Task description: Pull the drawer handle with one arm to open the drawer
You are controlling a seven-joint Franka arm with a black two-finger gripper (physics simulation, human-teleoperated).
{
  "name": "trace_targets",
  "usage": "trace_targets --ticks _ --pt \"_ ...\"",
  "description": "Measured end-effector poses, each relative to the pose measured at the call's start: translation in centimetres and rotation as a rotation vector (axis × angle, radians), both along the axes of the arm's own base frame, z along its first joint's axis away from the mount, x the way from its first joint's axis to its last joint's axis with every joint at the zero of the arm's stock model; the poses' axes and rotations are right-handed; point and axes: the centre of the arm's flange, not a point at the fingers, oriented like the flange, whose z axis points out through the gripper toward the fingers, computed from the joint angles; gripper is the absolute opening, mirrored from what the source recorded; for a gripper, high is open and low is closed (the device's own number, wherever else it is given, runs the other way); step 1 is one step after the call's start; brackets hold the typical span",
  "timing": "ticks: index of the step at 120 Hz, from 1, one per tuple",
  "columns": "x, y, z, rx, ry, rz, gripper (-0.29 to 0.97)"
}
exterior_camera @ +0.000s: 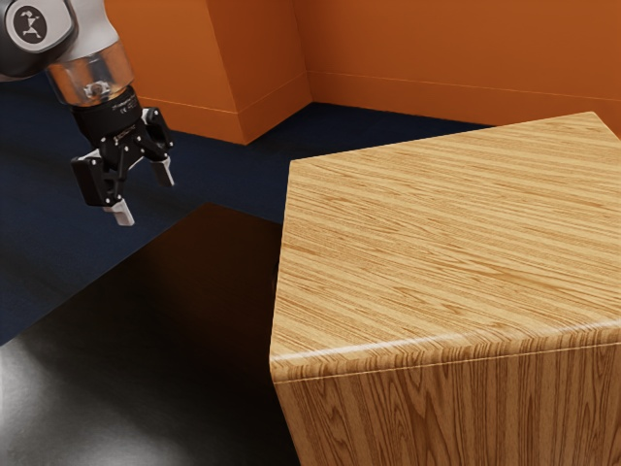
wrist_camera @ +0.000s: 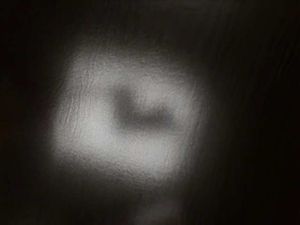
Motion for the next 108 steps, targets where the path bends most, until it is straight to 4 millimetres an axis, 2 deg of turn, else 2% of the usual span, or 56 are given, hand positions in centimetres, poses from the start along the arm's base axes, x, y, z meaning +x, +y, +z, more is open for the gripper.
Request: trace_targets --ticks 36,40,47,53,55,57,61,65,71,75,78,81,87,96,103,108 --pt "0.1 -0.8 0.2 -0.017 -0.006 -0.028 0.68" --pt "-0.3 -1.0 2.0 -0.010 -0.040 -0.032 0.68" --pt "-1.9 -1.7 6.9 0.012 -0.121 -0.036 0.68" --pt "-5.9 -3.0 12.9 0.052 -0.208 -0.024 0.68" --pt "-8.0 -4.0 14.9 0.074 -0.238 -0.020 0.68" --pt "-10.0 -6.0 16.8 0.095 -0.267 -0.036 0.68" --pt "-14.0 -13.7 20.0 0.134 -0.329 -0.154 0.68" --pt "-17.6 -20.1 21.5 0.163 -0.370 -0.266 0.68" --pt "-20.4 -27.6 20.8 0.199 -0.367 -0.406 0.67" --pt "-21.7 -31.8 18.9 0.227 -0.346 -0.491 0.67" --pt "-23.0 -34.1 17.0 0.246 -0.334 -0.549 0.67" --pt "-24.2 -35.4 15.1 0.253 -0.331 -0.600 0.67" --pt "-25.0 -35.3 10.7 0.225 -0.328 -0.686 0.67" --pt "-23.6 -35.0 6.0 0.187 -0.359 -0.762 0.67" --pt "-23.7 -33.9 4.6 0.175 -0.428 -0.777 0.67" --pt "-24.5 -31.0 5.2 0.130 -0.512 -0.775 0.67"
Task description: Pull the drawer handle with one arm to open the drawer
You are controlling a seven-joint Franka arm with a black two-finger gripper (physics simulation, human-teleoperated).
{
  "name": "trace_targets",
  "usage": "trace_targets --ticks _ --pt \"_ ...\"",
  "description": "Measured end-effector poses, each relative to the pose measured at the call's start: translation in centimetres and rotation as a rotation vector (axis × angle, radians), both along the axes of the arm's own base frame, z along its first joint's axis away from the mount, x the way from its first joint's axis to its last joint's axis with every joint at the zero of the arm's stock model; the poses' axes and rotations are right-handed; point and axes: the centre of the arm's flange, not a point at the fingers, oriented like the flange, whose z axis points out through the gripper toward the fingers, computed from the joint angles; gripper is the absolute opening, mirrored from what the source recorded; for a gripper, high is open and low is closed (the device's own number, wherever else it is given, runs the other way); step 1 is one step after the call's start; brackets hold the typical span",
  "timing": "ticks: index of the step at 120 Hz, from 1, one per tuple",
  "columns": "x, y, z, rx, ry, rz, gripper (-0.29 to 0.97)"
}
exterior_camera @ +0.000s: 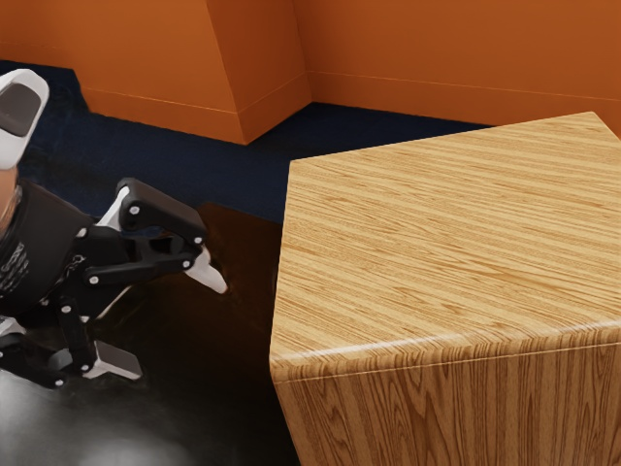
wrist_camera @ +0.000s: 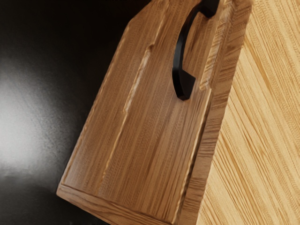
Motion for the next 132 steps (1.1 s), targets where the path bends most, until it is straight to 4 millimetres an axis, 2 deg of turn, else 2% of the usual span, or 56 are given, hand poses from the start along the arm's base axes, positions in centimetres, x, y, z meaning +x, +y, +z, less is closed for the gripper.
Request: trace_targets --ticks 4,8,13,16,20,26,33,40,49,60,81,91,110,132 --pt "-0.6 2.9 1.2 -0.070 -0.050 -0.020 0.68" --pt "-1.0 6.7 2.6 -0.169 -0.087 -0.069 0.68" --pt "-0.4 10.9 3.0 -0.265 -0.112 -0.139 0.68" --pt "0.5 13.2 2.4 -0.310 -0.117 -0.178 0.68" --pt "1.7 15.3 1.4 -0.345 -0.125 -0.222 0.68" --pt "3.6 17.5 -0.5 -0.380 -0.135 -0.296 0.68" --pt "5.8 19.1 -3.1 -0.394 -0.141 -0.356 0.68" --pt "7.0 20.0 -5.4 -0.386 -0.153 -0.393 0.68" --pt "7.6 20.4 -7.4 -0.367 -0.172 -0.434 0.68" --pt "7.8 20.6 -8.9 -0.337 -0.195 -0.466 0.68" --pt "7.0 22.8 -9.9 -0.271 -0.242 -0.448 0.68" --pt "7.1 22.6 -9.7 -0.263 -0.265 -0.480 0.67" --pt "11.5 21.9 -10.9 -0.336 -0.312 -0.563 0.68" --pt "13.4 22.7 -11.9 -0.347 -0.358 -0.560 0.68"
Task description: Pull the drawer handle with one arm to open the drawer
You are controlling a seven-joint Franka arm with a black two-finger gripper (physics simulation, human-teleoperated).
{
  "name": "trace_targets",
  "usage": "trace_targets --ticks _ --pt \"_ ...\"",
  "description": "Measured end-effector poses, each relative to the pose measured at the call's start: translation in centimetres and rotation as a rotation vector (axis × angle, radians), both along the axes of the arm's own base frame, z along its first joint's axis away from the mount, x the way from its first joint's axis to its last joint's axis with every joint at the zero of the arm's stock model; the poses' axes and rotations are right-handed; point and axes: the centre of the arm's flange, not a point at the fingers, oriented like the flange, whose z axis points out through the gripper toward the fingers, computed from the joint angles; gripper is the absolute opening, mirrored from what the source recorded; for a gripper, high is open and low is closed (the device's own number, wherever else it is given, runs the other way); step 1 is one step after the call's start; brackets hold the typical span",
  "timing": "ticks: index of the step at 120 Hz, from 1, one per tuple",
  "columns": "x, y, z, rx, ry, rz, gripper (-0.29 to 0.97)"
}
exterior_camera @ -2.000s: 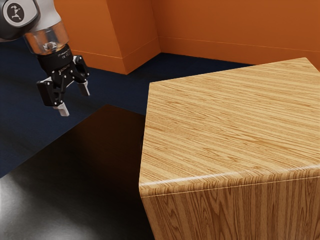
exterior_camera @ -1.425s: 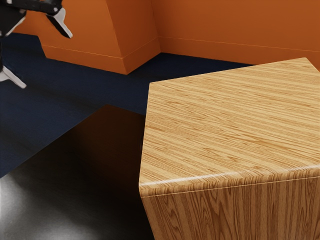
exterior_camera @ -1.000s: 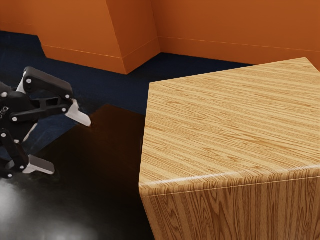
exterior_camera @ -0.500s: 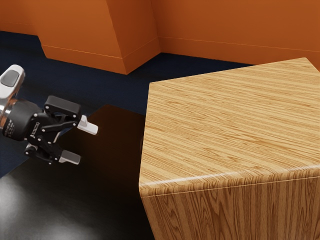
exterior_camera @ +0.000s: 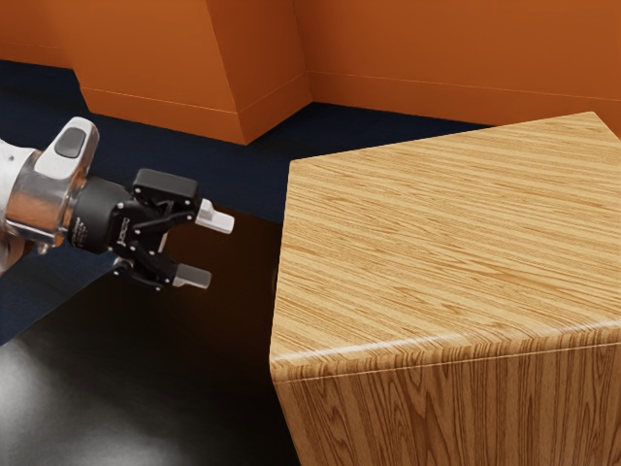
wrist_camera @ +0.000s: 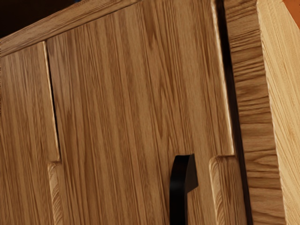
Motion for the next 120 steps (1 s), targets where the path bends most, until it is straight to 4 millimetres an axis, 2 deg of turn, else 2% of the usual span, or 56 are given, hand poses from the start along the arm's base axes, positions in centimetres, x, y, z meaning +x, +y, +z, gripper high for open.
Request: trace_targets --ticks 25,45,67,86,120 --pt "-0.7 -1.4 1.6 0.061 -0.034 0.047 0.68" --pt "-1.4 -3.1 2.9 0.138 0.009 0.084 0.68" --pt "-1.8 -4.9 2.3 0.238 0.123 0.132 0.68" --pt "-1.2 -6.5 1.5 0.283 0.189 0.169 0.68" --pt "-0.7 -6.9 1.6 0.228 0.222 0.224 0.68"
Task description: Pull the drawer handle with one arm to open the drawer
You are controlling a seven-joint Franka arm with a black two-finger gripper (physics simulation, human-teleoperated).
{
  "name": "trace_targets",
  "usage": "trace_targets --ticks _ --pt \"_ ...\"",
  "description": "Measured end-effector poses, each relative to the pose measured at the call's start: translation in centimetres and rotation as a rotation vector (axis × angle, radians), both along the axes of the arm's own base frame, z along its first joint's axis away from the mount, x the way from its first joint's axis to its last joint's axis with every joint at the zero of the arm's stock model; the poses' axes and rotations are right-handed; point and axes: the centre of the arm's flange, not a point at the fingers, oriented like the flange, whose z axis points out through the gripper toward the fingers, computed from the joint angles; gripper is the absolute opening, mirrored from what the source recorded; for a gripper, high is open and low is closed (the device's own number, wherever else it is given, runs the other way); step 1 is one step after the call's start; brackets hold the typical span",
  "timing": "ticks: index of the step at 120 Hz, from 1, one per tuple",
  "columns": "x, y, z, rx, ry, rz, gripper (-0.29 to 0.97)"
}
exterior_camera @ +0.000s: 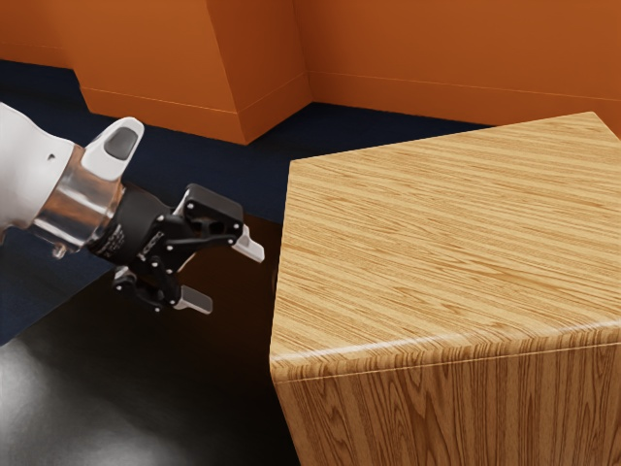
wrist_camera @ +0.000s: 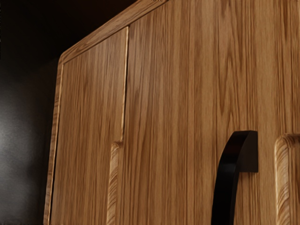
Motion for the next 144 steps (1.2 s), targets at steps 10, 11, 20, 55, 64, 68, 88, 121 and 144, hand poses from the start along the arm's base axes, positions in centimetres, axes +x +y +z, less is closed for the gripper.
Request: trace_targets --ticks 10,11,20,55,64,68,88,121,144 --pt "0.2 -0.4 -0.2 -0.001 0.011 0.015 0.68" --pt "0.2 -0.4 -0.3 0.000 0.012 0.016 0.68" --pt "0.3 -0.7 -0.5 0.001 0.021 0.027 0.68" --pt "0.9 -1.8 -1.4 0.012 0.053 0.061 0.68" --pt "1.0 -2.1 -1.6 0.015 0.062 0.067 0.68" --pt "1.0 -2.2 -1.6 0.016 0.065 0.069 0.68" --pt "1.0 -2.4 -1.8 0.012 0.074 0.078 0.67" --pt "1.0 -3.1 -2.7 -0.003 0.099 0.064 0.67" --pt "0.5 -3.2 -3.4 -0.015 0.115 0.056 0.67"
